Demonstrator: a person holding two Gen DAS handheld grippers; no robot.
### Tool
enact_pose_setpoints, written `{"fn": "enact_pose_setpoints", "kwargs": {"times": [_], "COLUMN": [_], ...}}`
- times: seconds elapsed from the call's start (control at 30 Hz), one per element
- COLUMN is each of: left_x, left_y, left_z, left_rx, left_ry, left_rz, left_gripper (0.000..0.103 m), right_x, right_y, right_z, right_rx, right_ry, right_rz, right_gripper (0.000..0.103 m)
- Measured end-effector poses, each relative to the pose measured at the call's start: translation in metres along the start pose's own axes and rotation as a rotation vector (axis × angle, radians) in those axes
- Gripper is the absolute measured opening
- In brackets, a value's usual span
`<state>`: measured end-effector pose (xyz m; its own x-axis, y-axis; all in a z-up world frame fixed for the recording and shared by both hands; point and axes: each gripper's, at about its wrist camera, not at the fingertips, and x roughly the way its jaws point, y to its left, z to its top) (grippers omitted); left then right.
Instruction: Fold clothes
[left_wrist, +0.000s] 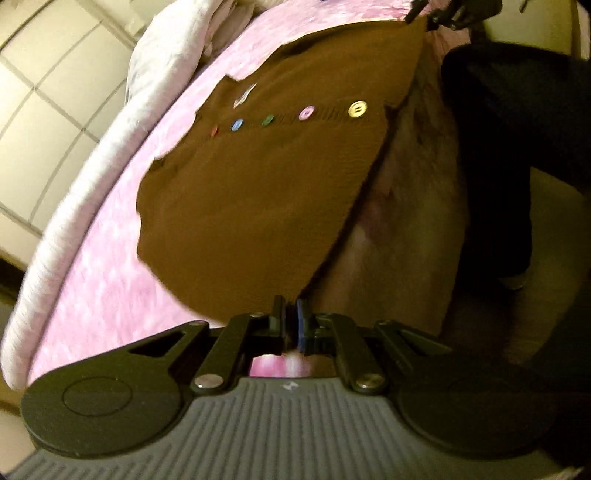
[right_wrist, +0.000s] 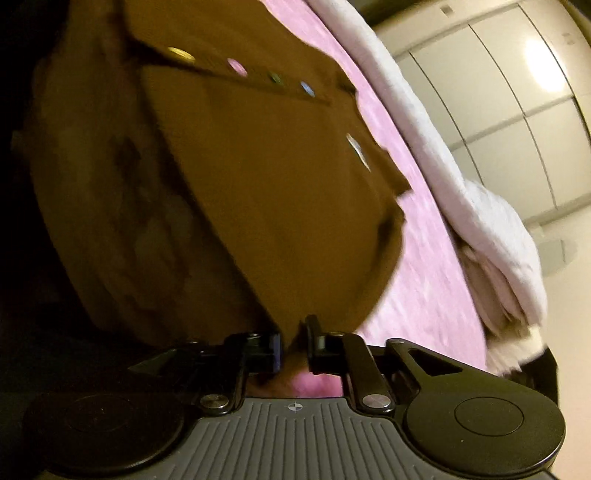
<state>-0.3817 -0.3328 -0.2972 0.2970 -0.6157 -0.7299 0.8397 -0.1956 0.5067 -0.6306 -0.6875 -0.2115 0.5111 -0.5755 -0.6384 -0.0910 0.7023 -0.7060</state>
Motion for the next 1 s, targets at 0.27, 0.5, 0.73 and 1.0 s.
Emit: {"fn": "enact_pose_setpoints", "kwargs": {"times": [0.27, 0.5, 0.73, 1.0], "left_x": [-0.021, 0.009, 0.081, 0.142], "left_y": [0.06, 0.085, 0.085, 0.092], "left_z": [-0.02, 0.024, 0.096, 0.133], "left_rx": [-0.196, -0.256, -0.199, -0.18], "left_ry": [-0.006, -0.098, -0.163, -0.187], "left_rz": [0.084, 0.08, -0.001, -0.056], "left_gripper": [0.01, 0.013, 0.02, 0.02], "right_x": [0.012, 0.013, 0.053, 0.152], "right_y": [-0.043, -0.12, -0.156, -0.202], "right_z": [-0.033, -0.037, 0.014, 0.011], "right_rx": [0.193, 0.583, 0.759, 1.02], "right_ry": [0.162, -0.007, -0.169, -0.117], "right_rz": [-0.126, -0.068, 0.126, 0.306], "right_gripper": [0.042, 0.042, 0.042, 0.01]}}
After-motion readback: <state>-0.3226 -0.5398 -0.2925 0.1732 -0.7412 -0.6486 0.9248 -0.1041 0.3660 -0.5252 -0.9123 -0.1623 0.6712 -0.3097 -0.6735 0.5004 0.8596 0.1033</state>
